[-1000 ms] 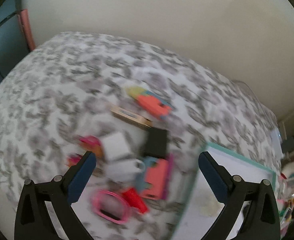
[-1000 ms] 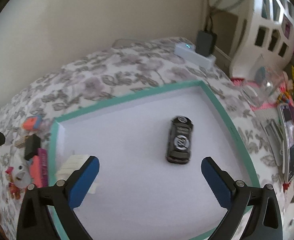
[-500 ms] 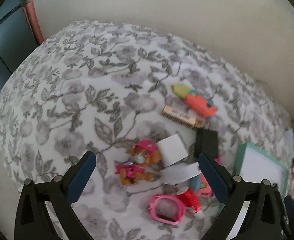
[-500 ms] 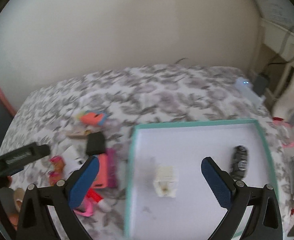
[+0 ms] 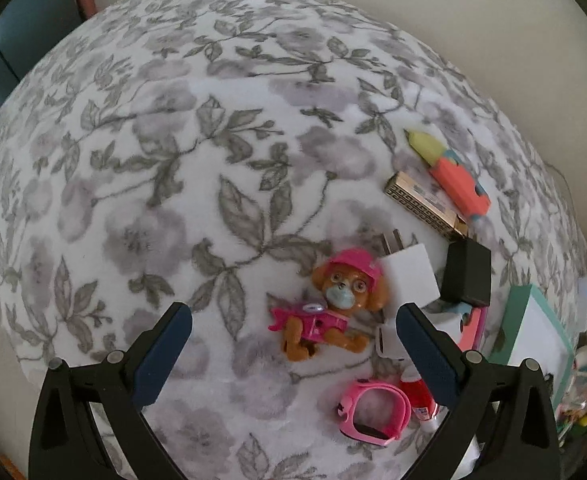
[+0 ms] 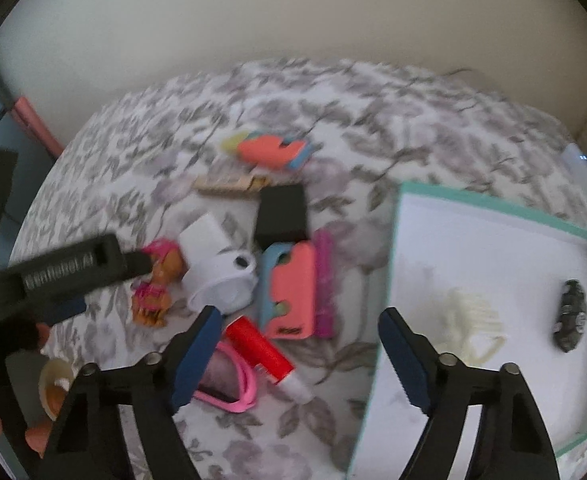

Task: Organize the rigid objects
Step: 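Move both tools back toward the remaining toys, then grasp the puppy figure with left tool while right grasps the red glue stick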

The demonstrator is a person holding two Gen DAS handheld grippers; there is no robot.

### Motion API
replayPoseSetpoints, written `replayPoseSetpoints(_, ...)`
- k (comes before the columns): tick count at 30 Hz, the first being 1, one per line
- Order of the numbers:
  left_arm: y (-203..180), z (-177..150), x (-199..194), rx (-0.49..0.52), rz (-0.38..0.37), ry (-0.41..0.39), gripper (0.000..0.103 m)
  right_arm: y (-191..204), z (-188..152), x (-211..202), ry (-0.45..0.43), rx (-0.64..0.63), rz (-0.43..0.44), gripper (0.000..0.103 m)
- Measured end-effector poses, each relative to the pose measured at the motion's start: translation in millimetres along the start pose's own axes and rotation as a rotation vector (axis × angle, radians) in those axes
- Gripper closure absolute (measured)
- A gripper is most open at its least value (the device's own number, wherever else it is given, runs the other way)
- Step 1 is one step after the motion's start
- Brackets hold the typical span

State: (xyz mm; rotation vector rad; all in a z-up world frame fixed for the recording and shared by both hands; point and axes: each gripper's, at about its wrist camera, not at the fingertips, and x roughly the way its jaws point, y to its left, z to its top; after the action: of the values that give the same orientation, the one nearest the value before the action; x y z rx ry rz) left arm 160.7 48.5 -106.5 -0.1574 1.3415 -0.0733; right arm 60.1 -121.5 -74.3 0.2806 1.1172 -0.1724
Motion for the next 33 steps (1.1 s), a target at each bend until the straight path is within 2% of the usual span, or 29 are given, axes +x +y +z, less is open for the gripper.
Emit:
replayPoseSetpoints(7,4,0,14,-0.016,-0.010,0.021,0.001,6,-8,19,0.073,0.000,0.045,0.039)
replayPoseSetpoints(9,2,0,17,-0.006,0.006,0.019,0.001,4,-9,24,0.095,0.012,0.052,0.049)
replayPoseSetpoints(11,-4,-1,21,0.020,0.033,0.015,0.001,3,-12,29,0.112,0.014,0.046,0.054)
replayPoseSetpoints(16,-9,-3,29,0.038,0.053,0.023,0.008,7,-14,36,0.139,0.003,0.063,0.057)
replayPoseSetpoints(18,-10,-3,33,0.035,0.053,0.031,0.018,12,-16,39,0.145,-0.020,0.057,0.060)
replayPoseSetpoints(21,-10,-3,39,0.024,0.048,0.045,0.024,15,-16,40,0.138,-0.037,0.042,0.060)
replayPoseSetpoints(25,-13,-5,44,0.037,0.080,0.034,0.025,11,-16,42,0.140,-0.012,0.067,0.060)
replayPoseSetpoints(28,-18,-9,46,0.044,0.088,0.029,0.026,8,-16,44,0.150,0.013,0.104,0.065)
replayPoseSetpoints(33,-18,-12,42,0.028,0.085,0.023,0.036,7,-17,41,0.157,0.021,0.117,0.070)
